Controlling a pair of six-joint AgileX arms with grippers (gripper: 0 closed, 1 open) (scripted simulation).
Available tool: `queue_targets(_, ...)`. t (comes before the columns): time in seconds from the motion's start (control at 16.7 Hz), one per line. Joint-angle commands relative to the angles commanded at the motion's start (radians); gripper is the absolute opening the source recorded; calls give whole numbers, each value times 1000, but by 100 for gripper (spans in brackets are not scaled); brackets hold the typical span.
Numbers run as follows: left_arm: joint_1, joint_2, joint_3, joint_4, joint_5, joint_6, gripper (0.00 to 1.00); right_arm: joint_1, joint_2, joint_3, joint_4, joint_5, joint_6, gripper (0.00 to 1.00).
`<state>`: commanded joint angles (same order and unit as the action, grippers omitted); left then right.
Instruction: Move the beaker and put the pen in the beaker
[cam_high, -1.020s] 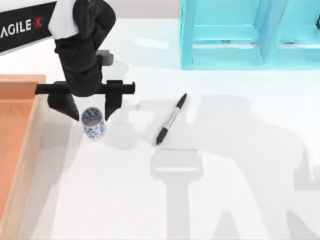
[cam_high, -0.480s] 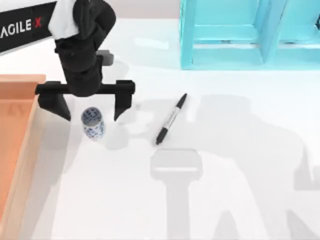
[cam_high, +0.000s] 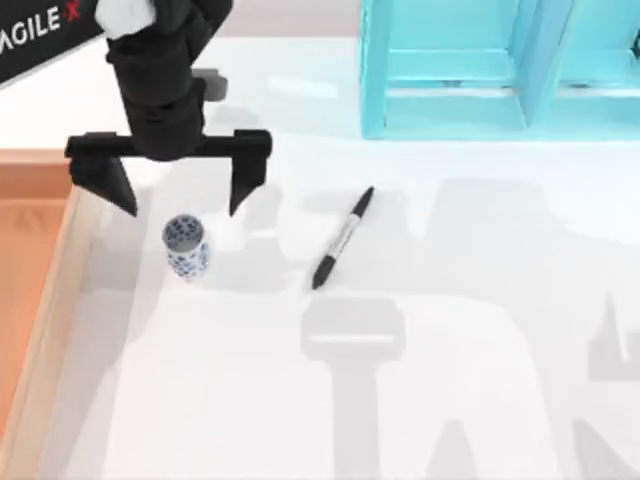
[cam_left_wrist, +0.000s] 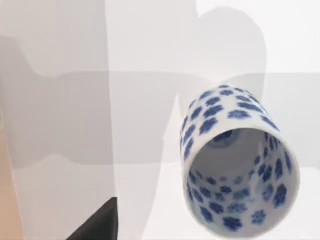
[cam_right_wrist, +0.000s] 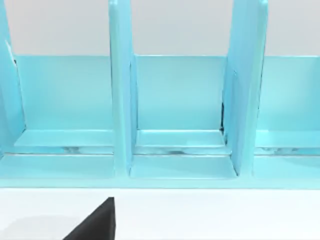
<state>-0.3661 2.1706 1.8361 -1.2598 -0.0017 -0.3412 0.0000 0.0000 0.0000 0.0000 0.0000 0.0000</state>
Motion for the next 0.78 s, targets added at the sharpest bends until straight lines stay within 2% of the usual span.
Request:
queue_targets(0.48, -4, 37, 470, -422, 0, -1, 100, 0, 0, 0, 0, 0, 0, 100)
queue_targets(0.78, -3, 36, 543, -489, 0, 0, 100, 0, 0, 0, 0, 0, 0, 100)
